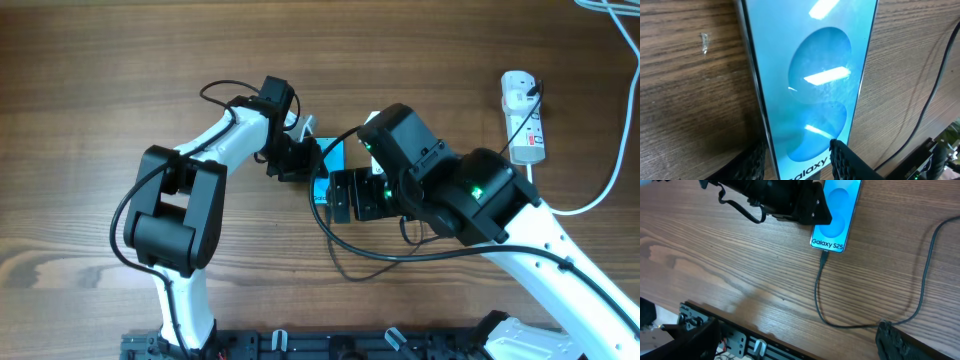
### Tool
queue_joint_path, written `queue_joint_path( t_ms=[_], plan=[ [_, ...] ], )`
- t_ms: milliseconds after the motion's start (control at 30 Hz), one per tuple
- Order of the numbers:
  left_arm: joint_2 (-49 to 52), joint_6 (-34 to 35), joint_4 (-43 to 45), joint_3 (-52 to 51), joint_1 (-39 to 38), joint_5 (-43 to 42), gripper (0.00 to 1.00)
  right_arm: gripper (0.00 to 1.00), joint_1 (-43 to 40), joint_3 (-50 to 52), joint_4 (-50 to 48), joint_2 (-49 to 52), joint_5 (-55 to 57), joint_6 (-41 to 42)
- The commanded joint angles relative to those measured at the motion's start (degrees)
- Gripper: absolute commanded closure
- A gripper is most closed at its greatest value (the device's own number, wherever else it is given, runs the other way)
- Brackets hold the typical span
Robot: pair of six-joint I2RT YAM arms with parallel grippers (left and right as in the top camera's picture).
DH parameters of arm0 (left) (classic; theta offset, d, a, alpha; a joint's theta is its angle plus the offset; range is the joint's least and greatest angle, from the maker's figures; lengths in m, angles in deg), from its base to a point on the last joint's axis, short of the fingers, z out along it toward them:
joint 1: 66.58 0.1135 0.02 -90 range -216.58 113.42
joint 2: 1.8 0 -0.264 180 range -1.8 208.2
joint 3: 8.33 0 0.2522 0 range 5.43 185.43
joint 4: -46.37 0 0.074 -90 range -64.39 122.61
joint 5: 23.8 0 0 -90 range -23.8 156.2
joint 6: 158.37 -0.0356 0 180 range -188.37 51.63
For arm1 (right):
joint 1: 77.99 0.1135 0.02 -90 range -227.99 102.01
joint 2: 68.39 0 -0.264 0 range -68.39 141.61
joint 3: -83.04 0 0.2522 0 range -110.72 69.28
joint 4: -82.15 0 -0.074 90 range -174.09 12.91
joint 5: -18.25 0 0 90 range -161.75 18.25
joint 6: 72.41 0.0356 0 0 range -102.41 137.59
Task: Plug charger to phone and switch on socket
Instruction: 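Lower the plugged phone flat onto the table with both grippers, then release the phone and move the right gripper to the power strip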
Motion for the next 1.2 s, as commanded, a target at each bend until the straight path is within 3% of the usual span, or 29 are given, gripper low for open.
queue_joint_path(
  t_ms=[0, 133, 267, 400, 533, 733, 967, 1167],
  plan=[
    [0.7, -0.3, -0.4, -0.4, -0.2, 4.5, 0.53, 0.0, -0.1, -1.0, 0.9, 0.0, 1.0, 0.9],
    [0.2, 0.0, -2.7, 0.6, 0.7, 4.5, 0.48, 0.0, -3.8, -1.2, 3.3, 0.0, 1.0, 0.0],
    [-4.6, 0.2, -10.6, 6.9, 4.5, 7.6, 0.45, 0.0, -16.1, -4.8, 9.3, 0.8, -0.7, -9.0],
    [-13.8, 6.4, -14.1, 12.2, 6.0, 20.8, 0.01, 0.0, -32.9, -20.9, 22.4, 9.8, 2.5, -16.4],
    [-21.6, 11.5, -13.6, 12.3, 6.0, 25.1, 0.0, 0.0, -46.5, -30.3, 21.1, 17.9, 4.7, -18.5],
    [-24.0, 11.5, -13.6, 12.3, 6.0, 25.1, 0.0, 0.0, -61.9, -30.5, 12.0, 26.7, 4.4, -18.0],
    [-24.0, 11.5, -13.6, 12.3, 6.0, 25.1, 0.0, 0.0, -71.1, -29.0, 6.1, 35.2, 2.5, -6.7],
    [-24.0, 11.5, -13.6, 12.3, 6.0, 25.1, 0.0, 0.0, -74.2, -29.0, 2.6, 42.4, 0.3, -10.8]
  ],
)
